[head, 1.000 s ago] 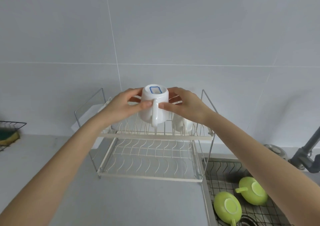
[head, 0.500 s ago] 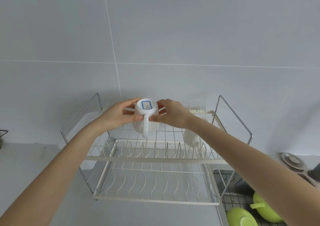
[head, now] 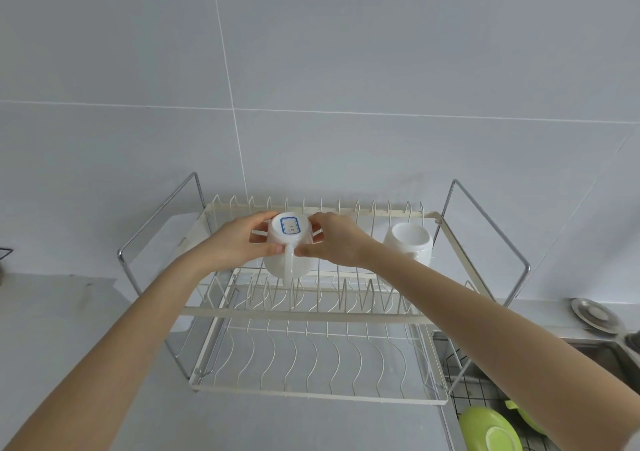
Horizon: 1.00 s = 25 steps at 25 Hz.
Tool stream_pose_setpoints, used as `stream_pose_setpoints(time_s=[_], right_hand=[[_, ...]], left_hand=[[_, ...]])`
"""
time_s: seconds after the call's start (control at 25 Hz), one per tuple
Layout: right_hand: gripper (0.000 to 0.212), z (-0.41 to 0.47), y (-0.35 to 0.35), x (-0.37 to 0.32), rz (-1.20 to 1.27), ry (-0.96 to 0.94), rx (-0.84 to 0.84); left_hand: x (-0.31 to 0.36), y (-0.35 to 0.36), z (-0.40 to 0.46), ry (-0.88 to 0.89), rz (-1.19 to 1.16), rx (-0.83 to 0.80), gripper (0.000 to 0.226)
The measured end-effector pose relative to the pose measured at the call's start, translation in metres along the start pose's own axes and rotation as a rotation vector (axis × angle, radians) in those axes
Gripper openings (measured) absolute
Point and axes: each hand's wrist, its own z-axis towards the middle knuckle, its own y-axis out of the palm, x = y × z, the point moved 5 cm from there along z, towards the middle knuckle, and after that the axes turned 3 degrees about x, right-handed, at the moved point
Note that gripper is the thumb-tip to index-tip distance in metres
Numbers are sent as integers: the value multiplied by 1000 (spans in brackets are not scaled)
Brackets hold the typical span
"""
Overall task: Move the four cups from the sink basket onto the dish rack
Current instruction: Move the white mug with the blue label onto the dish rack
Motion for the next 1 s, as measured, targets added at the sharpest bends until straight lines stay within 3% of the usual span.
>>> stream_pose_setpoints(time_s=[0.28,0.52,1.0], right_hand=[[54,-3,1,-1,3,8,-4],[71,-17,-10,-5,-110,-16,-48],[65,-127,-97,3,-383,-124,114]], left_hand=[[1,2,-1,-54,7,-32,51],[5,-8,-13,-142,126,-27,65],[128,21,-69,68,694,134,57]])
